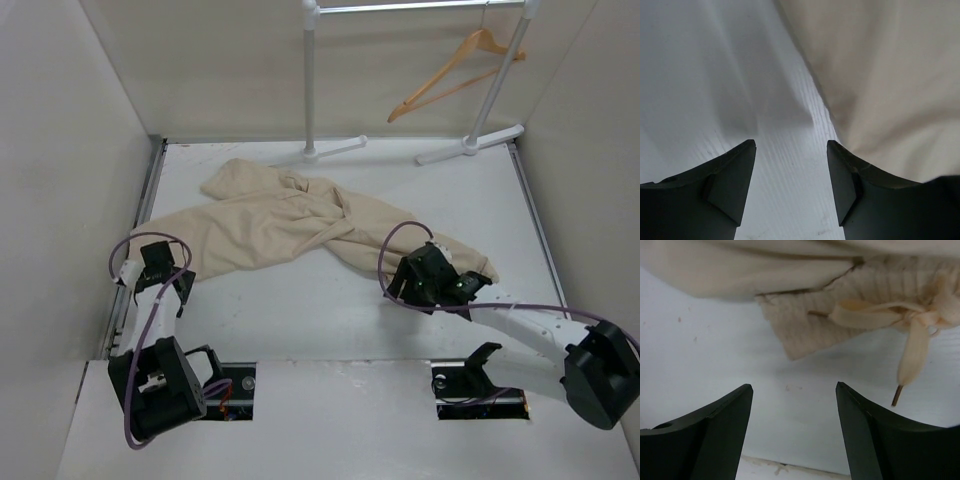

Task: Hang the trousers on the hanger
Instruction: Flatten out the trousers at the center of the board.

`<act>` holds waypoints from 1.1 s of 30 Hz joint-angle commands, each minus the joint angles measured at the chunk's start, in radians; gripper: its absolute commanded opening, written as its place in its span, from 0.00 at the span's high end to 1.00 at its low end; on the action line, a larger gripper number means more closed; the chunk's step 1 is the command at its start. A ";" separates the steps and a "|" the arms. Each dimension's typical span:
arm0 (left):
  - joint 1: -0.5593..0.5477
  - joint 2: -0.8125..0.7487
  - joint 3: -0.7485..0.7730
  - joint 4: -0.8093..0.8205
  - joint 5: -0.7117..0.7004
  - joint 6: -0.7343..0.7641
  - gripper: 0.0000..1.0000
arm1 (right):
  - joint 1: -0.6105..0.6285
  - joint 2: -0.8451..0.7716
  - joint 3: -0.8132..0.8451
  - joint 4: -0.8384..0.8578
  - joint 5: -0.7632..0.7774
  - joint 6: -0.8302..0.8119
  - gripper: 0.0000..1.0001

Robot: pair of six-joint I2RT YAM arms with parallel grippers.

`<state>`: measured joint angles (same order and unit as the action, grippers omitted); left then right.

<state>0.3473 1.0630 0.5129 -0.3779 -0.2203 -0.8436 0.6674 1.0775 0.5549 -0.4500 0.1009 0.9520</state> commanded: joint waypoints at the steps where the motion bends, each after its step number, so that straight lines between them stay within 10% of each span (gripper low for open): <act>1: 0.055 0.041 -0.042 0.078 0.015 -0.045 0.43 | -0.059 0.039 -0.027 0.129 0.031 0.042 0.27; 7: 0.109 0.198 -0.018 0.217 0.016 -0.048 0.51 | -0.127 0.134 0.006 0.185 0.054 0.024 0.41; 13: 0.100 0.220 0.085 0.248 0.002 -0.051 0.92 | -0.150 0.158 0.060 0.168 0.101 0.010 0.87; 33: -0.047 -0.321 0.777 -0.556 -0.332 0.182 0.95 | -0.404 -0.536 0.117 -0.317 0.108 -0.189 0.94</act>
<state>0.3412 0.7639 1.1934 -0.7841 -0.4301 -0.7509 0.3096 0.5903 0.6086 -0.6827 0.2123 0.8272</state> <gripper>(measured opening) 0.041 0.068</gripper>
